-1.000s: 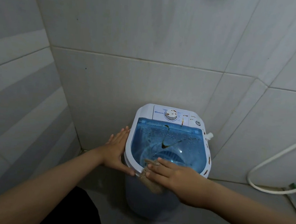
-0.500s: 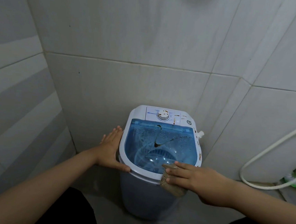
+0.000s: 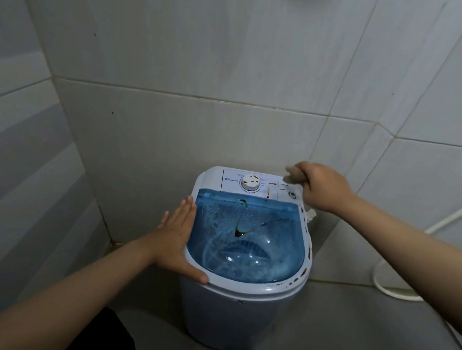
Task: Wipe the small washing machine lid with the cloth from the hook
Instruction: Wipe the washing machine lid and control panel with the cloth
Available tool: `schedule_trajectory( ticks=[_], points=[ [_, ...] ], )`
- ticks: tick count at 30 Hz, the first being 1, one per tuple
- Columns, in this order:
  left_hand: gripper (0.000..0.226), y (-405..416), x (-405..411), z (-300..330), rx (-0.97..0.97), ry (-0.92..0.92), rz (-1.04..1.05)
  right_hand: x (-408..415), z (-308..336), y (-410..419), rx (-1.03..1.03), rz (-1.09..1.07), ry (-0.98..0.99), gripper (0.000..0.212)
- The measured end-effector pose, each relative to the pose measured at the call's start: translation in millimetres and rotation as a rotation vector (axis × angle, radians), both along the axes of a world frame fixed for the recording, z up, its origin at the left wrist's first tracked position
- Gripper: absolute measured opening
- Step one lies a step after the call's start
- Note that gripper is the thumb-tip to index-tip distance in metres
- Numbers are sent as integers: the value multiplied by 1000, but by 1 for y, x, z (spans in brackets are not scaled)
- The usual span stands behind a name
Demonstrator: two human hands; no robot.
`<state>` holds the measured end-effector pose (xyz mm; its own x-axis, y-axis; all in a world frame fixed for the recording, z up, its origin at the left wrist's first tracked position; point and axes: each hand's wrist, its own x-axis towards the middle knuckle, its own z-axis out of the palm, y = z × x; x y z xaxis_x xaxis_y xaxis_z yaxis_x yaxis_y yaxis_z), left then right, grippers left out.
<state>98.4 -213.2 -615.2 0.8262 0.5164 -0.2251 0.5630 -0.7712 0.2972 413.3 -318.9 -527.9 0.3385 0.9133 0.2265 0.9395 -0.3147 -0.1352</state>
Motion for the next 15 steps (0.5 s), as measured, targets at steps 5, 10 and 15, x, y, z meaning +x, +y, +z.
schedule_trajectory(
  ticks=[5,10,15],
  points=[
    [156,0,1,0,6,13,2,19,-34,30,-94,-77,38,54],
    [157,1,1,1,-4,-5,2,25,-49,23,-121,-30,133,67],
    [156,-1,1,0,-29,-16,-2,21,-53,-9,-133,-18,122,54]
  ],
)
